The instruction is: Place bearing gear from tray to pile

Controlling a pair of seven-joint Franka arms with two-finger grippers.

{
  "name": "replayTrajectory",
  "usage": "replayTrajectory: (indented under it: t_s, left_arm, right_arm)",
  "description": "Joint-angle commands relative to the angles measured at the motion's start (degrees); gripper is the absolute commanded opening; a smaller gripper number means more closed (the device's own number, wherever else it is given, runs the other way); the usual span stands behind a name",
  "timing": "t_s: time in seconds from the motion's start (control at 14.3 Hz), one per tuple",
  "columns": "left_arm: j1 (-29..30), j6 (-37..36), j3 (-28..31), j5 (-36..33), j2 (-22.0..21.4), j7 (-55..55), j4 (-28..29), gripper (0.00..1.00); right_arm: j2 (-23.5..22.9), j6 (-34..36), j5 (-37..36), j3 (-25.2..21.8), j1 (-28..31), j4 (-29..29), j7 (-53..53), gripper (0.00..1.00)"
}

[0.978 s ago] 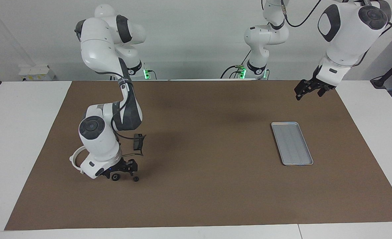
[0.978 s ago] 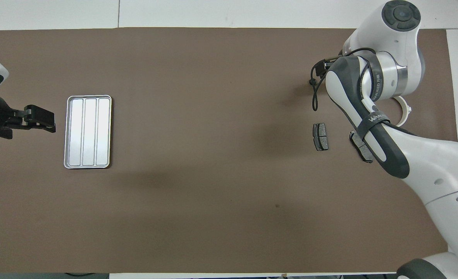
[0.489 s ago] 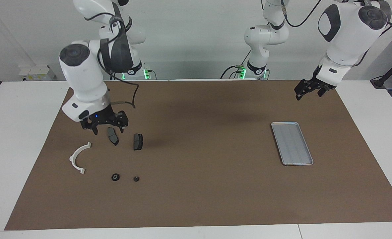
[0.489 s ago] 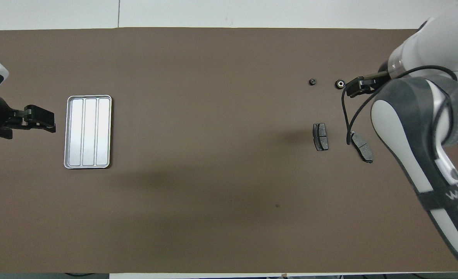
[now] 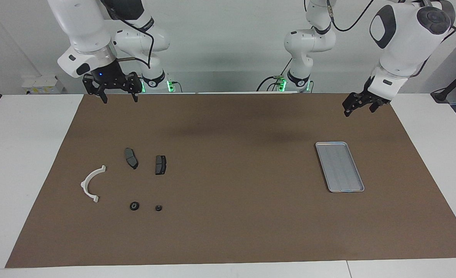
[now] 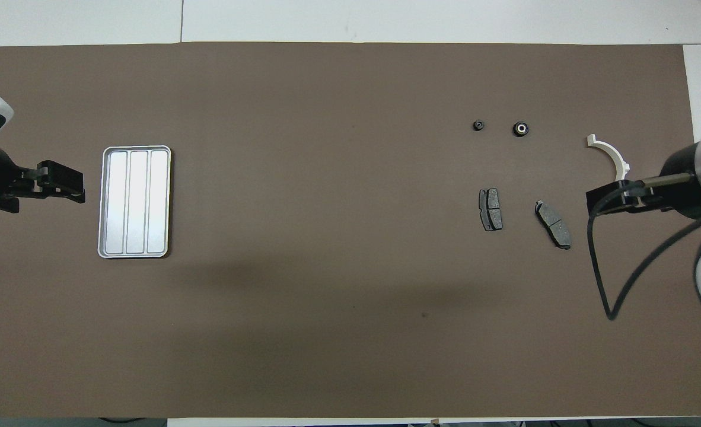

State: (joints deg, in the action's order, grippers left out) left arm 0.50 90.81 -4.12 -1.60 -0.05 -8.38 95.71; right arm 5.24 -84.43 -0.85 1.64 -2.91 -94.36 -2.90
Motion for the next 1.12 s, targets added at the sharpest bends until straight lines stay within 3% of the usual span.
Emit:
replayTrajectory:
  t_s: [0.0,0.7,1.05]
  left_arm:
    - [-0.1,-0.9,0.1,0.1,-0.1,0.2,-0.5,1.0]
    - [-0.1,-0.9,0.2,0.1,-0.1,0.2,-0.5,1.0]
    - [-0.1,-0.9,0.2,0.1,-0.1,0.2,-0.5,1.0]
  right_arm:
    - [0.7,0.5,1.4,-1.1,-0.2,-1.7,1.1,1.0]
    - [0.5,-2.6,1.0,-0.8,1.7,-1.9,0.6,1.0]
    - [-0.1,-7.8,-0.2,-0.8,1.7,-1.9,0.7,1.0]
